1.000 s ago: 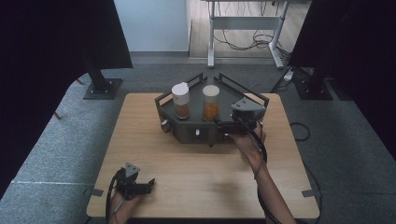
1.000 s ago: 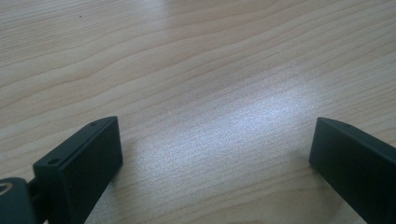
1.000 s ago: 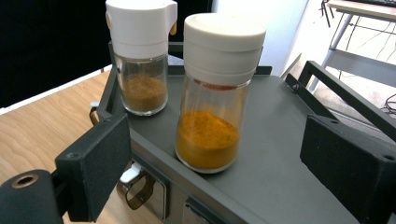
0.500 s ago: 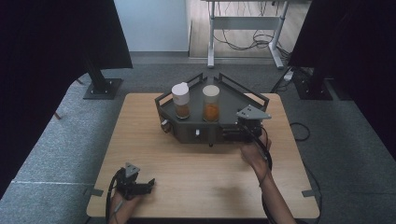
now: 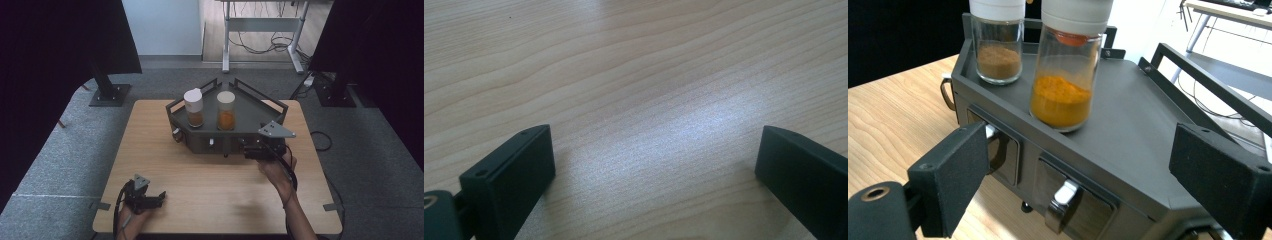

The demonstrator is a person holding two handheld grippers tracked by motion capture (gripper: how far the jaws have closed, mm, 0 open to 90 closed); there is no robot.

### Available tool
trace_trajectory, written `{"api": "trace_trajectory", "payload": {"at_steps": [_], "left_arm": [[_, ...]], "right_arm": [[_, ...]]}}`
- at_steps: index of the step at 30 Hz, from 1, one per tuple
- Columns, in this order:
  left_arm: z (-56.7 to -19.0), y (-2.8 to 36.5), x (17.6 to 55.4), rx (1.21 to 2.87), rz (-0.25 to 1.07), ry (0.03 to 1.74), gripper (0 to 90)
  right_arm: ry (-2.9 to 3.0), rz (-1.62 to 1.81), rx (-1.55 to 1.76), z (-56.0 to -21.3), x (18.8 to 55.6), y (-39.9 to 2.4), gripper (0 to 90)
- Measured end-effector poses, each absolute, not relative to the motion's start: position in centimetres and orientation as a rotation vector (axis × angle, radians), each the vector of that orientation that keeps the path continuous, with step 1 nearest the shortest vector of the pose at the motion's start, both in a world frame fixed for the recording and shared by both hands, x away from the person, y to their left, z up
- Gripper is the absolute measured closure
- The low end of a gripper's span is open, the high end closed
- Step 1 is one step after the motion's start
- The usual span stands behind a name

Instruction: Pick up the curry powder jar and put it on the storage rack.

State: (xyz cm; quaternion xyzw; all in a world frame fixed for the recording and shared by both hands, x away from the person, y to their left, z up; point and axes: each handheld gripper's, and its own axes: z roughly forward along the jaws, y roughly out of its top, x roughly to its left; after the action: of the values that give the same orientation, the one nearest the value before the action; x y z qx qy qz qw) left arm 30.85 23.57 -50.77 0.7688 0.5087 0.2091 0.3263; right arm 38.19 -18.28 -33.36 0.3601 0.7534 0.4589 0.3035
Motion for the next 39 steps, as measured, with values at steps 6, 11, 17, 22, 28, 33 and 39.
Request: {"api": "trace_trajectory", "payload": {"at_steps": [6,11,17,22,28,33,39], "left_arm": [[-50.8,23.6,30.8,2.014,0.544,1.337,2.2],[-50.7,23.6,30.8,2.028,0.543,1.332,2.2],[-50.7,23.6,30.8,2.028,0.543,1.332,2.2],[-50.7,23.6,30.8,2.025,0.545,1.331,2.2],[-50.7,23.6,30.8,2.027,0.544,1.332,2.2],[-50.7,23.6,30.8,2.030,0.544,1.330,2.2],[-50.7,23.7,30.8,2.032,0.544,1.329,2.3]], "right_arm": [[1.985,1.207,0.960,-33.9,37.4,-19.2,8.5],[1.978,1.182,0.964,-34.3,36.9,-19.9,8.5],[1.957,1.167,0.971,-34.7,36.3,-20.8,8.5],[1.941,1.154,0.985,-35.1,35.7,-21.4,8.7],[1.924,1.148,0.994,-35.6,35.1,-22.2,8.9],[1.916,1.131,1.009,-36.2,34.7,-22.8,9.0],[1.894,1.124,1.036,-36.9,34.2,-23.7,9.0]]}}
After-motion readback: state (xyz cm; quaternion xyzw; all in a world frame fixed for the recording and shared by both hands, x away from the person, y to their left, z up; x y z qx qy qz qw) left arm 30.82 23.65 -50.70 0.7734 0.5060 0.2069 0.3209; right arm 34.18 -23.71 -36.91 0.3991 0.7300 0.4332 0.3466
